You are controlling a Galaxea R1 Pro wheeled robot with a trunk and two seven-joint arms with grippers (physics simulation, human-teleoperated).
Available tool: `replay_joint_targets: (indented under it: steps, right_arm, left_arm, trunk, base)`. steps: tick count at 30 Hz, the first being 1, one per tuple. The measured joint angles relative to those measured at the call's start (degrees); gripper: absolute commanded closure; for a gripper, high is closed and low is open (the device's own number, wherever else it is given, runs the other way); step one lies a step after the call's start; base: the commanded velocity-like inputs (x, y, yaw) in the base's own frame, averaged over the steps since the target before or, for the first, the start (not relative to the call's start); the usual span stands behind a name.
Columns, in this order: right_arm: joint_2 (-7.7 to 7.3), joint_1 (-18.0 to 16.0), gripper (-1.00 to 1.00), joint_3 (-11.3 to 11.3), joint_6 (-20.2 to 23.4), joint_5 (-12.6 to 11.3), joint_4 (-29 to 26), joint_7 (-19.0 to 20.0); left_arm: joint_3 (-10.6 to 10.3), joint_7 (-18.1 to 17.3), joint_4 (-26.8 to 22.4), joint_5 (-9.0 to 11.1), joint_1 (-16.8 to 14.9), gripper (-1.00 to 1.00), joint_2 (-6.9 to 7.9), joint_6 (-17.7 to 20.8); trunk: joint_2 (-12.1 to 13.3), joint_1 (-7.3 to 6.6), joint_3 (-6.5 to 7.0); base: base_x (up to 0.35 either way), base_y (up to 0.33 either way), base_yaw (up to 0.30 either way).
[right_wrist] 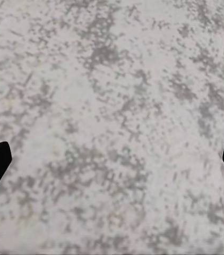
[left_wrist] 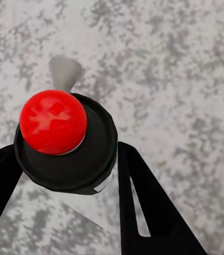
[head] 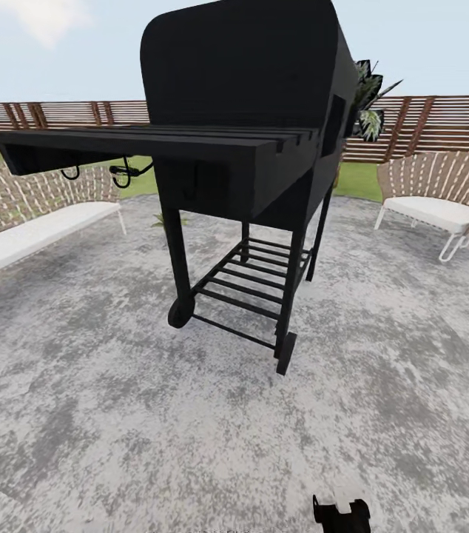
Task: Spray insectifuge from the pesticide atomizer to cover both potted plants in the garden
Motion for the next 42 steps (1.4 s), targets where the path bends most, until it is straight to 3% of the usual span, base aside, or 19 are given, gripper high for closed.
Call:
replay_joint_targets:
  steps: [28,42]
  right_arm:
    - [0.00,0.0,-1.00,0.1,0.0,0.0,0.0,0.0]
    - [0.01,0.0,-1.00,0.1,0.0,0.0,0.0,0.0]
  left_arm:
    - [-0.2,0.0,0.0,-0.1,0.0,1.00,0.00,0.0]
    - [-0.1,0.0,0.0,0.0,0.0,1.00,0.00,0.0]
  trunk:
    - [0.0,-0.01,-0.91]
    - [0.0,-0.05,-1.36]
  base:
    - [-0.039,-0.028,-0.294]
    - [0.272,-0.027,-0.294]
